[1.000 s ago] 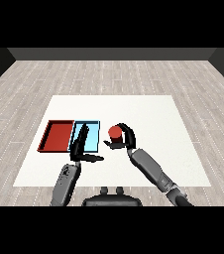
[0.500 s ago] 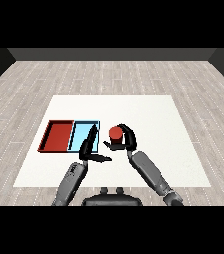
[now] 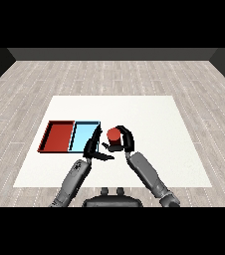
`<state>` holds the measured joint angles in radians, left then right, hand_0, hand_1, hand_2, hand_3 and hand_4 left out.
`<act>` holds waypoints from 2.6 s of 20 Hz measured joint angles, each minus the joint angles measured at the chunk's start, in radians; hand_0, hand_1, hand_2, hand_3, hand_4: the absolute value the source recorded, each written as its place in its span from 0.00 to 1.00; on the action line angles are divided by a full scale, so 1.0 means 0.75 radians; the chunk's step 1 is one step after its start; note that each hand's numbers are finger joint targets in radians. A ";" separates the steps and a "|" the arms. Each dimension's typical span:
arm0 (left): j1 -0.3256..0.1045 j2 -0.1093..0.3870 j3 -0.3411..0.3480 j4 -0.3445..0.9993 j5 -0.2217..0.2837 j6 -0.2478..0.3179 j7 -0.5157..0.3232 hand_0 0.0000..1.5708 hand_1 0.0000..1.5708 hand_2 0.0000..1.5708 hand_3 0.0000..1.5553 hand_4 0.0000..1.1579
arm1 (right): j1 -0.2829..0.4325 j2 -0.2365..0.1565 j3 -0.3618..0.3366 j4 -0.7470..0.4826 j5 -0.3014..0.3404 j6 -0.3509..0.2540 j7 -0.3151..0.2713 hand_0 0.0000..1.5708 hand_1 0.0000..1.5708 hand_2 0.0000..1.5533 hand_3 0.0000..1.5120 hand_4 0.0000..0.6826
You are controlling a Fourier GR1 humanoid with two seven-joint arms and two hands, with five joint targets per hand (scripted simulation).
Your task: Pick the red can and put it in the red box
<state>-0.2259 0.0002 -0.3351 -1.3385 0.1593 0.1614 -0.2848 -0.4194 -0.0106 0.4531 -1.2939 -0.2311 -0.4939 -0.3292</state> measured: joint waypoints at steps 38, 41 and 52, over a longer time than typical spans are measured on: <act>-0.175 0.007 -0.225 0.228 0.203 0.463 -0.003 0.97 0.97 0.95 0.90 0.74 | -0.155 0.006 0.269 0.023 -0.196 -0.180 0.005 0.99 0.99 0.94 0.91 0.89; -0.179 0.019 -0.232 0.225 0.188 0.520 -0.005 1.00 1.00 0.96 0.91 0.87 | -0.165 -0.001 0.297 0.023 -0.214 -0.206 -0.004 0.93 0.93 0.93 0.91 0.89; -0.189 0.010 -0.204 0.215 0.139 0.628 -0.024 1.00 1.00 0.97 0.94 0.97 | -0.145 0.012 0.268 0.004 -0.239 -0.167 -0.032 0.00 0.00 0.00 0.00 0.00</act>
<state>-0.3678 0.0075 -0.4885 -1.1769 0.2634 0.6327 -0.3029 -0.5284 -0.0015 0.6544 -1.2911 -0.4105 -0.6190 -0.3535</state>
